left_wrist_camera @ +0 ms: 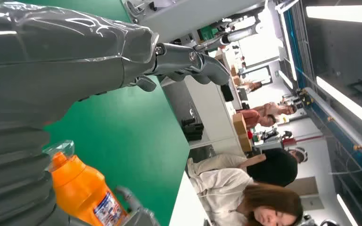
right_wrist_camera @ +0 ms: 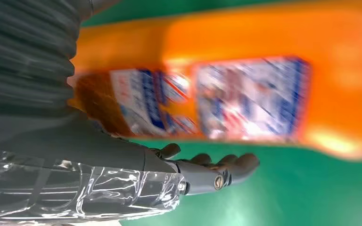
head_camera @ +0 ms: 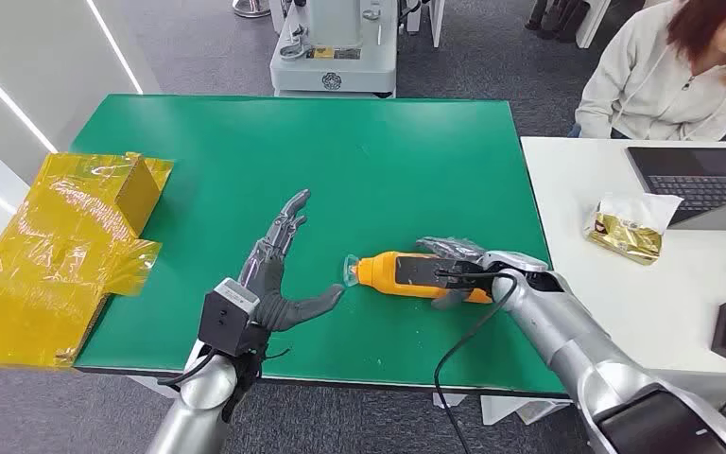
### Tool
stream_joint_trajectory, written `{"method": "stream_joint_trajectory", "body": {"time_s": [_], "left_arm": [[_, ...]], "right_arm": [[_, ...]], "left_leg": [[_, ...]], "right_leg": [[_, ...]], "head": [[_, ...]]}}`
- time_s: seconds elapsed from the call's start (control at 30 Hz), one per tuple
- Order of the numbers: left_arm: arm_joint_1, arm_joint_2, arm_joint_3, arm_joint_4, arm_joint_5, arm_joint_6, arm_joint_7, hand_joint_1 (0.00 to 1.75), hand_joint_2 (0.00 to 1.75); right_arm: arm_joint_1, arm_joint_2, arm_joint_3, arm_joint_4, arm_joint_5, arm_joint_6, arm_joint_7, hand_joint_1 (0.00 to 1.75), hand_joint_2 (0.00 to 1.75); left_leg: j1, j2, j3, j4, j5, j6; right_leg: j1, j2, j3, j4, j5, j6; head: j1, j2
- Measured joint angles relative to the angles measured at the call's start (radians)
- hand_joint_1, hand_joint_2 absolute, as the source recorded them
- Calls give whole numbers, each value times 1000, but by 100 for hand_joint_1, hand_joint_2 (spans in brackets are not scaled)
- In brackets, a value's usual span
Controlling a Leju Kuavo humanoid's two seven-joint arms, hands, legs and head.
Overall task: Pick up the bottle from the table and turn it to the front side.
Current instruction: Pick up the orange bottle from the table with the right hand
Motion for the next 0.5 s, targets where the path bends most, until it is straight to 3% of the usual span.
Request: {"method": "stream_joint_trajectory", "body": {"time_s": [0.17,0.33,0.47,0.5], "left_arm": [[-16,8,-8,28,22,5,0,0,175],[-25,13,-12,44,34,9,0,0,175],[-26,17,-13,53,48,20,0,0,175],[-26,18,-13,55,50,25,-1,0,175]], "right_arm": [[-49,-67,104,-10,-118,82,36,0,175],[-88,-129,219,-41,-160,103,55,0,175],[-102,-161,304,-72,-130,50,79,175,175],[-106,-169,330,-82,-121,25,83,175,175]], "left_leg": [[0,0,0,1,0,0],[0,0,0,1,0,0],[0,1,0,0,0,0],[0,1,0,0,0,0]], "right_leg": [[0,0,0,0,1,1],[0,0,0,0,1,1],[0,0,0,0,1,1],[0,0,0,0,1,1]], "head": [[0,0],[0,0],[0,0],[0,0]]}}
